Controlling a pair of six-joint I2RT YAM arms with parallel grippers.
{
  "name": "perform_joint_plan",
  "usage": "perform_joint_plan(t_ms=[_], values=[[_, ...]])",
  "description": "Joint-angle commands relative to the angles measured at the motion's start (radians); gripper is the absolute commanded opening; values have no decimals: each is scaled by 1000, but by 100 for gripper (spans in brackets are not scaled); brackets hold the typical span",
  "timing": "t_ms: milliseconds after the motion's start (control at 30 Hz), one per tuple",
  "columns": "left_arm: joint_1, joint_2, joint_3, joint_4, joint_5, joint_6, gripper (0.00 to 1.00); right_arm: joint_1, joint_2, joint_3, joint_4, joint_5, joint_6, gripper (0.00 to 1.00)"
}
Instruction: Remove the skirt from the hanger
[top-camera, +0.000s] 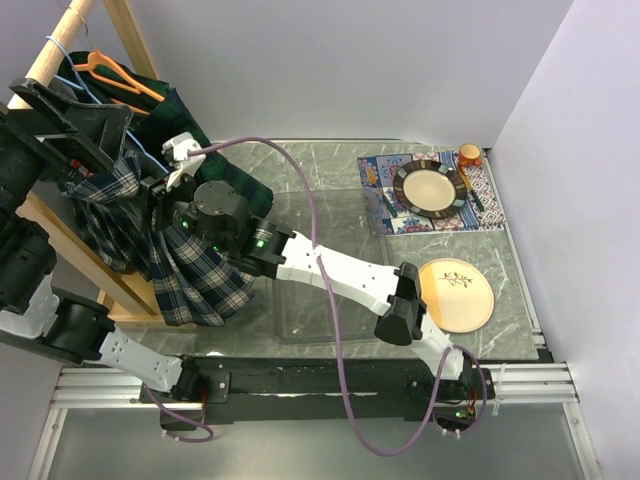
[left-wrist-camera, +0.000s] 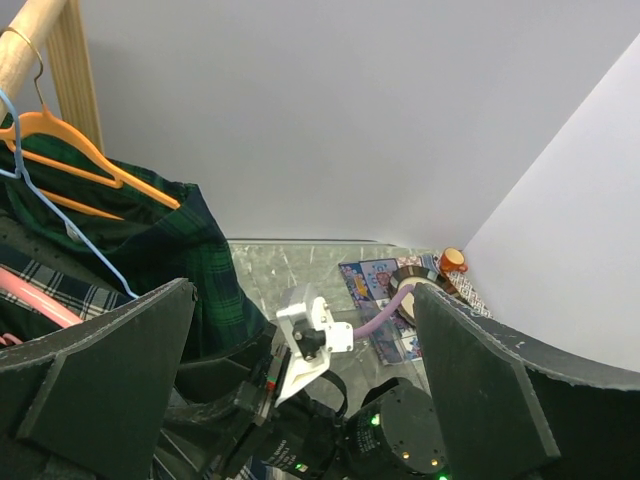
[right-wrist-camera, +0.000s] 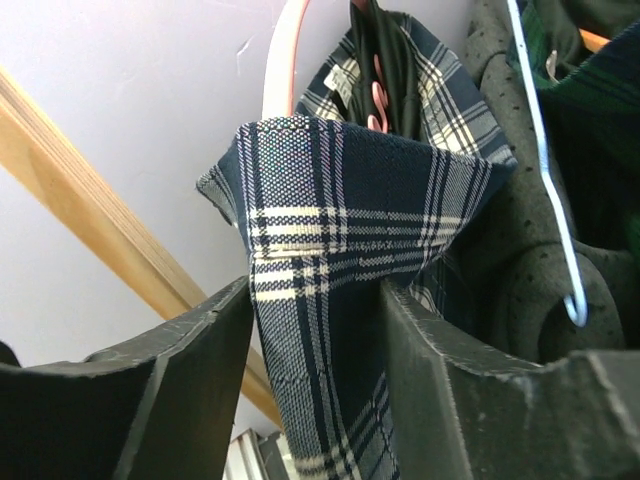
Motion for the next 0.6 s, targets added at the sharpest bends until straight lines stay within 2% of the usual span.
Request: perform_joint_plan(t_ms=[0, 67, 167, 267, 367, 567], values=[[-6, 8, 2, -7, -83, 18, 97, -3, 30, 81, 101, 6, -22, 56], [-6, 8, -4, 2, -82, 24, 97, -2, 45, 91, 104, 6, -16, 54], [-6, 3, -20, 20, -82, 32, 97, -2, 47, 69, 112, 15, -7, 47], [-6, -1, -33, 25, -80, 35, 97, 0, 39, 51, 148, 9, -18, 29], [-6, -17, -53, 42, -73, 46, 97, -2, 25, 66, 179, 6, -44, 0], [-6, -18, -40, 47, -54, 44, 97, 0, -53, -12, 352, -9, -85, 0]])
